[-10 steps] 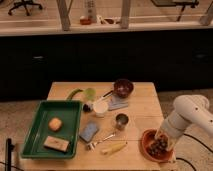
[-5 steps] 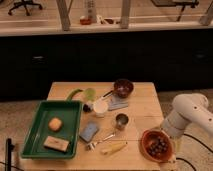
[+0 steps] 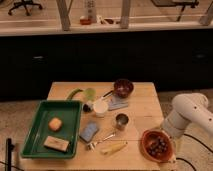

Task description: Place grapes in red bowl

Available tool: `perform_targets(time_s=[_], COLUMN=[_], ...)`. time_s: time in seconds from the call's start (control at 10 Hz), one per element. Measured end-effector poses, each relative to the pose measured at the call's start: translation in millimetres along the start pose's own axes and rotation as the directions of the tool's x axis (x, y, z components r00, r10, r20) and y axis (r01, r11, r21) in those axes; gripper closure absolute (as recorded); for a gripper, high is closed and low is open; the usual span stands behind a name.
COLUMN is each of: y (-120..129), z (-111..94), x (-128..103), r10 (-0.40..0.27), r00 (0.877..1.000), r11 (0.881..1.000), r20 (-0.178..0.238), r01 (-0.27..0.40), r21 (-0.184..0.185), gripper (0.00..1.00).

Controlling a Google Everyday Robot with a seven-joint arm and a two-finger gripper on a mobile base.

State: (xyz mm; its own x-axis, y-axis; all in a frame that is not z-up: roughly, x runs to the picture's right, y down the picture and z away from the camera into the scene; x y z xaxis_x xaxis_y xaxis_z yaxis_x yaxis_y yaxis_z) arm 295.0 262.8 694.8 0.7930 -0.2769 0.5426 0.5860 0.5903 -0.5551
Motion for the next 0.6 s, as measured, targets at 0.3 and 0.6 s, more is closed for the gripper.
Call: perform_targets(time_s=[0.3,0.6], y=[0.6,-0.3], z=[-0.9,-1.6], x=[0.8,1.4], r10=[-0.005,-0.01], r00=[1.0,1.0], r11=[1.0,1.0], r20=[0.0,0.0], r01=[0.005,0.01], r21=[-0.004,-0.009], gripper=[0.2,0.2])
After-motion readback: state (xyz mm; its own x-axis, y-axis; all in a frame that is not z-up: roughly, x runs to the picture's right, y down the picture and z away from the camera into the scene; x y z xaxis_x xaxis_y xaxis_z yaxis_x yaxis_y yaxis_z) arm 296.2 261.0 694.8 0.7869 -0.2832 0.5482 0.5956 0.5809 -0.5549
